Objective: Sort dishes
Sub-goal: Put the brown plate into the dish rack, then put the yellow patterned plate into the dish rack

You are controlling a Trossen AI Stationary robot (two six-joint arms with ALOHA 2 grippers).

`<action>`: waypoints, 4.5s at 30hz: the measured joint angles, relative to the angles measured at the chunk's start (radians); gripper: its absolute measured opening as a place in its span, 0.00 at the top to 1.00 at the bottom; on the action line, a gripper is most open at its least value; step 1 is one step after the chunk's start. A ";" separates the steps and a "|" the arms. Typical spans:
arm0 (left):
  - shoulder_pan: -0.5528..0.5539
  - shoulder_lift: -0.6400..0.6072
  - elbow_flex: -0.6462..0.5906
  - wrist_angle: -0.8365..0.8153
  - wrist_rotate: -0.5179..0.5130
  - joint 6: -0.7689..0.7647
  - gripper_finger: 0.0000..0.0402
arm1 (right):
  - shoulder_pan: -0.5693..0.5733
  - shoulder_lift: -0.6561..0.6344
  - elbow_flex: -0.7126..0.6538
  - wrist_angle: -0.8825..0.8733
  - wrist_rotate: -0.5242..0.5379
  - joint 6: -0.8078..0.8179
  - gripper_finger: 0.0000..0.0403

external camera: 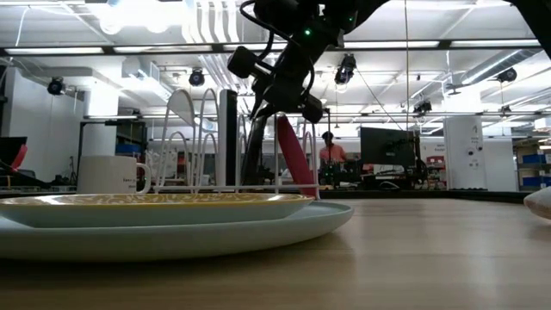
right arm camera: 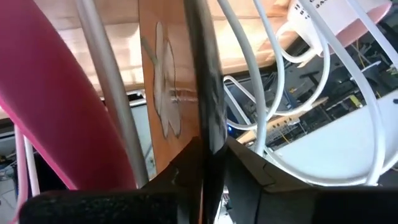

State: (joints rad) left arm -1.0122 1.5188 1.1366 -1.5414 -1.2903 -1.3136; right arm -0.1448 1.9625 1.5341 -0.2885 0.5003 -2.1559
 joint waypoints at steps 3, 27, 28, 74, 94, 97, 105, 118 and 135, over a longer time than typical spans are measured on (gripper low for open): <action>0.000 0.000 0.000 0.000 0.000 0.000 1.00 | 0.000 -0.001 0.000 0.044 0.001 0.006 0.83; 0.000 0.000 0.000 0.004 0.035 0.003 1.00 | 0.002 -0.006 0.014 0.217 -0.001 -0.071 0.66; 0.000 0.000 0.000 0.004 0.035 0.003 1.00 | 0.002 -0.006 0.015 0.218 -0.001 -0.071 0.65; 0.051 0.000 0.000 0.174 0.113 0.013 1.00 | -0.096 -0.545 -0.163 -0.367 -0.076 1.999 1.00; 0.052 0.000 0.000 0.680 0.400 0.331 1.00 | 0.094 -0.649 -0.611 -0.247 -0.295 2.480 1.00; 0.053 0.015 0.000 0.700 0.399 0.341 1.00 | 0.126 -0.639 -0.678 -0.135 -0.307 2.531 0.99; 0.060 0.144 -0.002 0.707 0.414 0.340 1.00 | 0.205 -0.561 -0.759 0.083 -0.457 2.782 0.92; 0.063 0.278 -0.003 0.756 0.496 0.271 1.00 | 0.313 -0.385 -0.733 0.331 -0.457 2.970 0.67; 0.090 0.339 -0.005 0.757 0.463 0.228 1.00 | 0.328 -0.170 -0.561 0.328 -0.462 2.913 0.42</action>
State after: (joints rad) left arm -0.9224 1.8583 1.1316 -0.7843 -0.8272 -1.0860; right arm 0.1837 1.7927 0.9736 0.0398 0.0386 0.7571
